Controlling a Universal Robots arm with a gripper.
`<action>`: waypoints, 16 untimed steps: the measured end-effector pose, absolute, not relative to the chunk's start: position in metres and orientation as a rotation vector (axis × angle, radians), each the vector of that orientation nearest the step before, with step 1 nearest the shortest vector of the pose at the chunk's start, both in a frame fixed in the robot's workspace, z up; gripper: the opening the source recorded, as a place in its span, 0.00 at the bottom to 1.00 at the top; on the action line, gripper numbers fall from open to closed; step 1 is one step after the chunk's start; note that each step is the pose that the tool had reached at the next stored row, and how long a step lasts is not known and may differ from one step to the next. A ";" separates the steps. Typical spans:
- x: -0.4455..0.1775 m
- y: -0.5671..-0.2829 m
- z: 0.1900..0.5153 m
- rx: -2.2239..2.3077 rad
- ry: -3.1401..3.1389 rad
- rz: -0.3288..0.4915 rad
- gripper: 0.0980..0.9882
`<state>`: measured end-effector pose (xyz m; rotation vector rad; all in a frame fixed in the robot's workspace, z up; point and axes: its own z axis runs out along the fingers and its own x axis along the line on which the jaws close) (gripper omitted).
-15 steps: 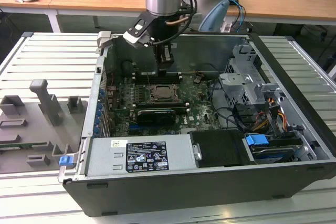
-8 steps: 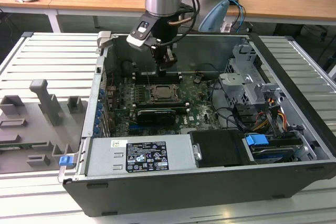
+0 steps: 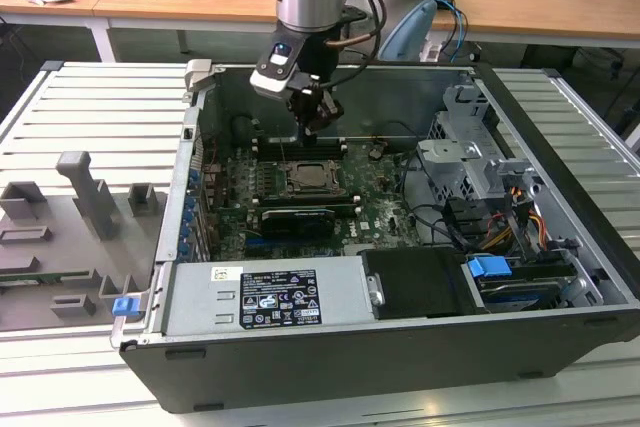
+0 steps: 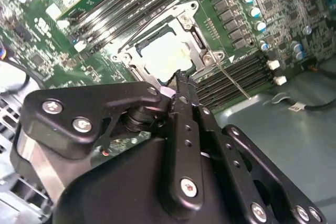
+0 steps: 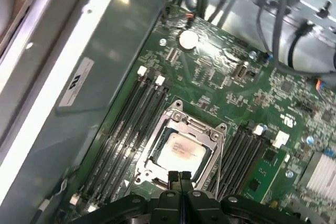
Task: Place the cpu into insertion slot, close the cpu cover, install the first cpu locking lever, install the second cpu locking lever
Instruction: 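Install the first cpu locking lever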
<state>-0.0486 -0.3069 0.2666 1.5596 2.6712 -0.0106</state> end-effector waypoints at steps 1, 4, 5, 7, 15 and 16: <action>-0.049 -0.307 0.267 1.538 2.683 -0.010 0.01; -0.049 -0.307 0.266 1.394 2.761 -0.006 0.01; -0.049 -0.307 0.266 1.369 2.773 -0.005 0.01; -0.049 -0.307 0.265 1.278 2.816 -0.003 0.01; -0.049 -0.307 0.265 0.990 2.930 0.005 0.01; -0.049 -0.307 0.265 0.968 2.938 0.005 0.01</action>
